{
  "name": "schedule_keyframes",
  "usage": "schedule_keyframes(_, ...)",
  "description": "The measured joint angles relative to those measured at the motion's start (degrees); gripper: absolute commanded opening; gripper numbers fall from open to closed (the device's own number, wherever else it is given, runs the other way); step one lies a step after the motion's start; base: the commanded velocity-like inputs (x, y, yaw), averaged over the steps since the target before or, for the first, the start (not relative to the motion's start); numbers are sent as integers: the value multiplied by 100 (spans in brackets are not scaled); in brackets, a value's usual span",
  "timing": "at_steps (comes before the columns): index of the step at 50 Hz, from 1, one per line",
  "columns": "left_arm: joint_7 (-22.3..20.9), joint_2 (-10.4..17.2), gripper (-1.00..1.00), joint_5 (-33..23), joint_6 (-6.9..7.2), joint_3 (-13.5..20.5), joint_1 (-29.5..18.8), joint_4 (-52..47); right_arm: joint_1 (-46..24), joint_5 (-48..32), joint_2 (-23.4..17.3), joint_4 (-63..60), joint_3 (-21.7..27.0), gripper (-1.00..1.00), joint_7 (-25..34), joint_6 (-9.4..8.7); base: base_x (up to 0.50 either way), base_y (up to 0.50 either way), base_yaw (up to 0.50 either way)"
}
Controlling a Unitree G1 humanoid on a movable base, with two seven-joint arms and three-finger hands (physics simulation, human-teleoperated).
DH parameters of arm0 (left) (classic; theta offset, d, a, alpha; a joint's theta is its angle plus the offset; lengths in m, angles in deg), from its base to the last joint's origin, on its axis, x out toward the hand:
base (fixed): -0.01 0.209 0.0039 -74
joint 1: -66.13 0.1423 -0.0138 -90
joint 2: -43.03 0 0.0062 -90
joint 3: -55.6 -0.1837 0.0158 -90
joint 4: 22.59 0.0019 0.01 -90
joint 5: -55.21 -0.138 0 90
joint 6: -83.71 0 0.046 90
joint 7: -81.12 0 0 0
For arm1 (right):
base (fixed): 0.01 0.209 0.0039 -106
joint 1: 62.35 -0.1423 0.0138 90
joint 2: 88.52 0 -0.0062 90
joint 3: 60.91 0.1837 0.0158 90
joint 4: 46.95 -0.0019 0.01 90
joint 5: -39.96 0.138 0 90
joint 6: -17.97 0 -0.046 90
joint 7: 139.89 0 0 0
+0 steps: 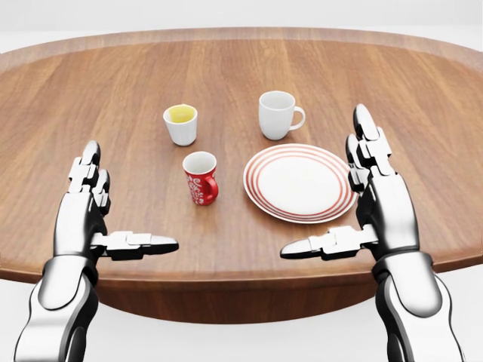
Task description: Pick up the red mug and put it on the plate
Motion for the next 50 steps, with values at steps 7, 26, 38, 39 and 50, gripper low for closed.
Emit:
schedule_keyframes(7,3,-37,100,-51,0,-41,40,-220,-35,-89,0,-63,-31,100,48,0,48,0,0)
schedule_keyframes(26,-10,-79,100,-101,0,-62,75,-394,-58,-194,15,-124,-40,100,101,0,50,0,0)
schedule_keyframes(38,-11,-84,100,-107,0,-63,78,-412,-57,-222,25,-111,-50,100,107,0,50,0,0)
schedule_keyframes(39,-11,-84,100,-107,0,-63,79,-414,-56,-223,26,-112,-51,100,108,0,49,0,0)
schedule_keyframes(50,-13,-83,100,-105,0,-58,89,-435,-59,-238,30,-113,-57,100,112,0,50,0,0)
